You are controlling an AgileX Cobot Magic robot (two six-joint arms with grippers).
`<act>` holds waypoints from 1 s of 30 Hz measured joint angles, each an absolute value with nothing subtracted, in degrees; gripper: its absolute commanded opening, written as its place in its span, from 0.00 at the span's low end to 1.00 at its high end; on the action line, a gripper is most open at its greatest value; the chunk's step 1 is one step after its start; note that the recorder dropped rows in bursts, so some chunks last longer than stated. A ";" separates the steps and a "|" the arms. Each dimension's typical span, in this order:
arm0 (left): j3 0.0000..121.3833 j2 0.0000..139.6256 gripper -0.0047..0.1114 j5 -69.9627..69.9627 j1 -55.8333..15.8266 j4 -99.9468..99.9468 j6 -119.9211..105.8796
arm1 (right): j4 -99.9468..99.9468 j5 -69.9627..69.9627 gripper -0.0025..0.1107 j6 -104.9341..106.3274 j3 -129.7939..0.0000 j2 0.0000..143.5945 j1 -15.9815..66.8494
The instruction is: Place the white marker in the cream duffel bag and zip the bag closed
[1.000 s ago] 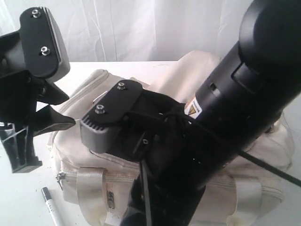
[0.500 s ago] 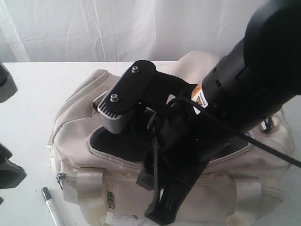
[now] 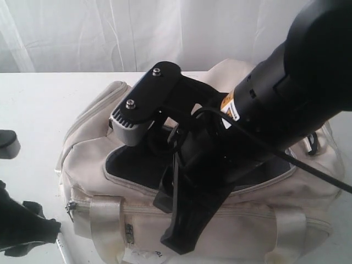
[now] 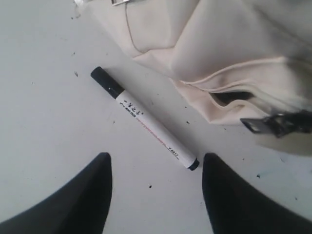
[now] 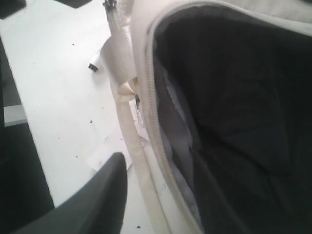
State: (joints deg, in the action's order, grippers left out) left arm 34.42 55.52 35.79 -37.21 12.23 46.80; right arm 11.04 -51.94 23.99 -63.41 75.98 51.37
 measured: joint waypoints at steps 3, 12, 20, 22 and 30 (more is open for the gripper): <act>32.18 59.00 0.55 31.54 -37.21 12.23 48.91 | 10.81 -51.71 0.39 23.99 -63.41 75.98 51.37; 31.44 69.86 0.55 23.62 -37.21 11.84 52.41 | 10.57 -51.73 0.39 23.99 -63.41 75.98 51.37; 31.44 76.52 0.55 20.34 -37.21 16.34 61.88 | 10.57 -51.73 0.39 24.63 -63.41 75.98 51.37; 31.44 77.44 0.55 20.34 -37.21 19.55 65.58 | 10.57 -51.73 0.39 24.92 -63.41 75.98 51.37; 31.44 80.20 0.55 20.34 -37.21 20.69 67.43 | 10.57 -51.44 0.39 26.15 -63.41 75.98 51.37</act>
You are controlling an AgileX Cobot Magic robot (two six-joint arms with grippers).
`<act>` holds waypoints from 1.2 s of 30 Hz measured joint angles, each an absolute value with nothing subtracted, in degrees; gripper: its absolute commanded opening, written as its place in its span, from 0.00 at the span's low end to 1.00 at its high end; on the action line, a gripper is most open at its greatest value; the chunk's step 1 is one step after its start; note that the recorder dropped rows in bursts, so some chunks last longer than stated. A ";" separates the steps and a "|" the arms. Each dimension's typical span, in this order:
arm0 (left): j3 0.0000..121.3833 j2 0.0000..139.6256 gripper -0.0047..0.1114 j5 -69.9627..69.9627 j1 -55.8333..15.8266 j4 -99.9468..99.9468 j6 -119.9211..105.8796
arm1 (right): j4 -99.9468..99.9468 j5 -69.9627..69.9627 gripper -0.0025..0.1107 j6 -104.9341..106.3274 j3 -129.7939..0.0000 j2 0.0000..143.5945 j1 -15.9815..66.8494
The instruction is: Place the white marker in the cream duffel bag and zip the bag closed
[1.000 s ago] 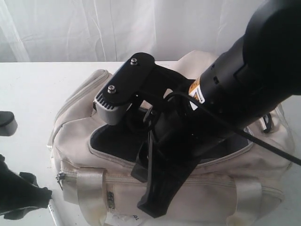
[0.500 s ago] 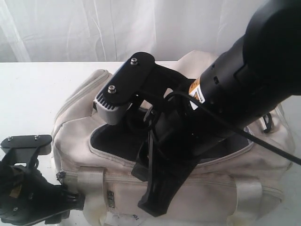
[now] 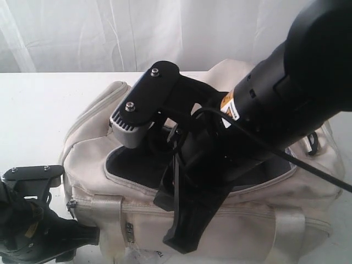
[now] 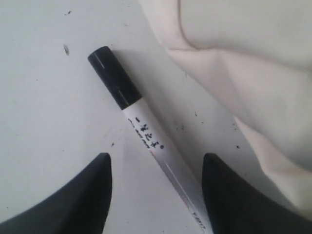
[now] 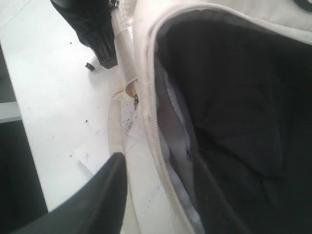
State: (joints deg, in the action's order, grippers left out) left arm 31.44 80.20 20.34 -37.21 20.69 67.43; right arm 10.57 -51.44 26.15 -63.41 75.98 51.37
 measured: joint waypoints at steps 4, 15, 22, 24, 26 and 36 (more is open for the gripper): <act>31.44 81.43 0.55 20.34 -37.21 20.84 67.86 | 10.57 -51.29 0.39 26.15 -63.41 75.98 51.37; 31.44 83.47 0.55 20.20 -37.21 20.84 68.10 | 10.57 -50.87 0.39 26.36 -63.41 75.98 51.37; 31.44 83.47 0.39 21.53 -37.21 20.84 68.10 | 10.57 -50.24 0.39 26.36 -63.41 75.98 51.37; 31.44 83.47 0.32 22.44 -37.21 20.84 68.10 | 10.57 -50.13 0.39 26.36 -63.41 75.98 51.37; 31.44 83.47 0.26 23.20 -37.21 20.84 67.17 | 10.57 -50.17 0.39 26.36 -63.41 75.98 51.37; 31.44 83.47 0.04 24.77 -37.21 20.84 61.39 | 10.42 -49.33 0.39 26.36 -63.41 75.98 51.37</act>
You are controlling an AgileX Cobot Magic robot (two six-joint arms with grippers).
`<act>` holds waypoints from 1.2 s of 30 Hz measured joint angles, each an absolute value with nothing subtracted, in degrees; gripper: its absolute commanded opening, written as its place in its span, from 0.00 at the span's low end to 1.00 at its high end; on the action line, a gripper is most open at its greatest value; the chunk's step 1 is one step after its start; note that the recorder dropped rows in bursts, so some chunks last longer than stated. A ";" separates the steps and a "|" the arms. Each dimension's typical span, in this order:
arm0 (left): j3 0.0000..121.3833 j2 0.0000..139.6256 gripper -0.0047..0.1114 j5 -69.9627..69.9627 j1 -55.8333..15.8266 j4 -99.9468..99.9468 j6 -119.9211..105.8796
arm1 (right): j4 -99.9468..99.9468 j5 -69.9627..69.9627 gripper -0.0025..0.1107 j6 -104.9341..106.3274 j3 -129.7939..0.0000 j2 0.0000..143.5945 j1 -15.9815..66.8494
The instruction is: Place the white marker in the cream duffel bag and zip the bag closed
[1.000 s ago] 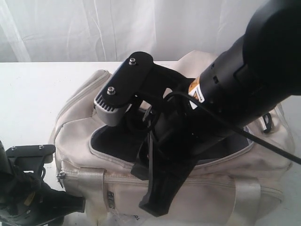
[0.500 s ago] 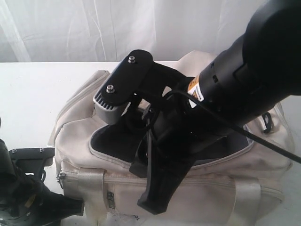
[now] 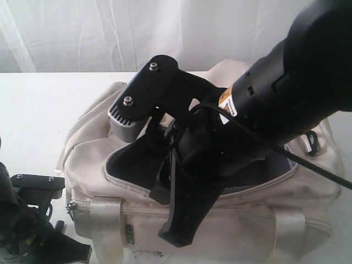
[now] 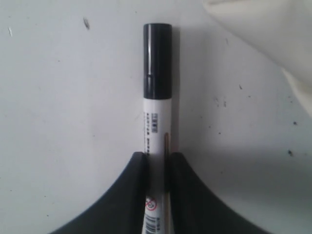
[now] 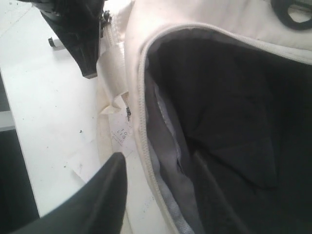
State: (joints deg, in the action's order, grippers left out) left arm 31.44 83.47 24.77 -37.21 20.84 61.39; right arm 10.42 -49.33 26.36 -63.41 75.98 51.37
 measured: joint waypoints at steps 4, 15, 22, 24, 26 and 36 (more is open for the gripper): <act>31.44 83.47 0.04 27.40 -37.21 21.47 57.60 | 10.42 -49.33 0.39 26.36 -63.41 75.98 51.37; 31.44 83.47 0.31 29.35 -37.21 22.51 53.94 | 10.42 -49.10 0.39 26.36 -63.41 75.98 51.37; 31.44 83.47 0.43 29.35 -37.21 22.50 53.94 | 10.42 -48.88 0.39 26.36 -63.41 75.98 51.37; 31.44 83.47 0.43 29.35 -37.21 22.50 53.94 | 10.42 -48.78 0.39 26.36 -63.41 75.98 51.37; 31.44 83.47 0.43 29.35 -37.21 22.50 53.83 | 10.42 -48.78 0.39 26.36 -63.41 75.98 51.37; 29.65 83.37 0.43 27.59 -37.21 21.75 53.73 | 10.42 -48.66 0.39 26.36 -63.41 75.98 51.37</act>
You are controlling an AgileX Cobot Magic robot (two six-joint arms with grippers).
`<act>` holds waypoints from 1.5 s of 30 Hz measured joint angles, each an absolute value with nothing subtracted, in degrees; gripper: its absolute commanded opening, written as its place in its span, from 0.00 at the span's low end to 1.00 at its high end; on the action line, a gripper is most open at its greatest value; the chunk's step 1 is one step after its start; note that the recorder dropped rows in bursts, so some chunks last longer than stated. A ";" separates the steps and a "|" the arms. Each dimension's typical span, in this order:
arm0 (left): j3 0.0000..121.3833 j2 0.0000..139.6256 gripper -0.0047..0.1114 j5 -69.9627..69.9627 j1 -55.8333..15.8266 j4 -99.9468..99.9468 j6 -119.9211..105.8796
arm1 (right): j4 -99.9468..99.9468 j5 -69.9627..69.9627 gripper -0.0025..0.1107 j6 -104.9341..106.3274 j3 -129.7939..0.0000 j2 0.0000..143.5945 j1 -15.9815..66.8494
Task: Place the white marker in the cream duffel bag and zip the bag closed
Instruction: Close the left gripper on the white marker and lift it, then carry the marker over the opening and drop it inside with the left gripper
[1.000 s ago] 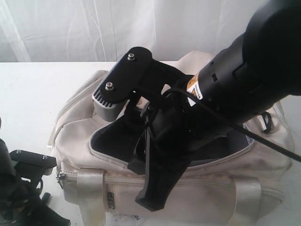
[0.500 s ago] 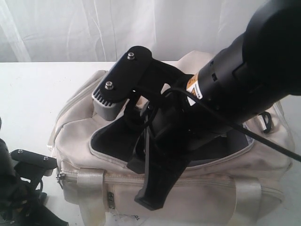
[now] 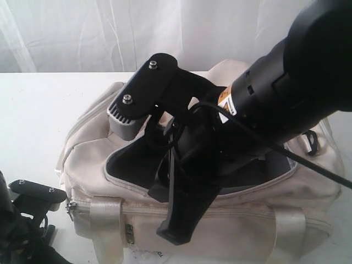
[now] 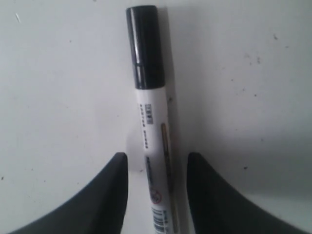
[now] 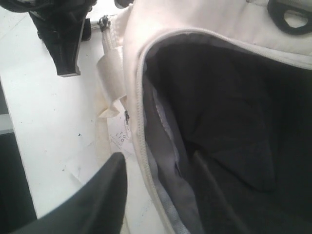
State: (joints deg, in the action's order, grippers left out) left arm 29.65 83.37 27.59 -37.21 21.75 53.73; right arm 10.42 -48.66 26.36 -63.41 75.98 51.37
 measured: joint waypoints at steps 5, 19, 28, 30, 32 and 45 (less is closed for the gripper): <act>29.52 83.25 0.39 27.25 -37.21 21.75 53.73 | 10.42 -47.87 0.39 26.36 -63.41 75.98 51.37; 29.24 83.02 0.04 26.26 -37.21 21.48 53.49 | 10.42 -46.70 0.39 26.36 -63.41 73.61 51.37; 29.25 74.01 0.04 28.30 -37.21 22.51 53.51 | 10.30 -46.71 0.39 25.72 -63.41 72.55 51.37; 29.25 71.58 0.04 29.54 -37.21 22.75 53.51 | 10.30 -46.82 0.39 25.72 -63.41 72.55 51.37; 29.25 69.17 0.04 30.95 -37.21 22.89 53.00 | 10.30 -46.82 0.39 25.72 -63.41 72.55 51.37; 39.41 56.84 0.04 36.40 -37.21 20.68 41.21 | 10.30 -46.02 0.39 25.72 -63.41 72.55 51.37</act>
State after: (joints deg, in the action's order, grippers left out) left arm 39.41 56.84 36.40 -37.21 20.68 41.21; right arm 10.30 -46.02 25.72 -63.41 72.55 51.37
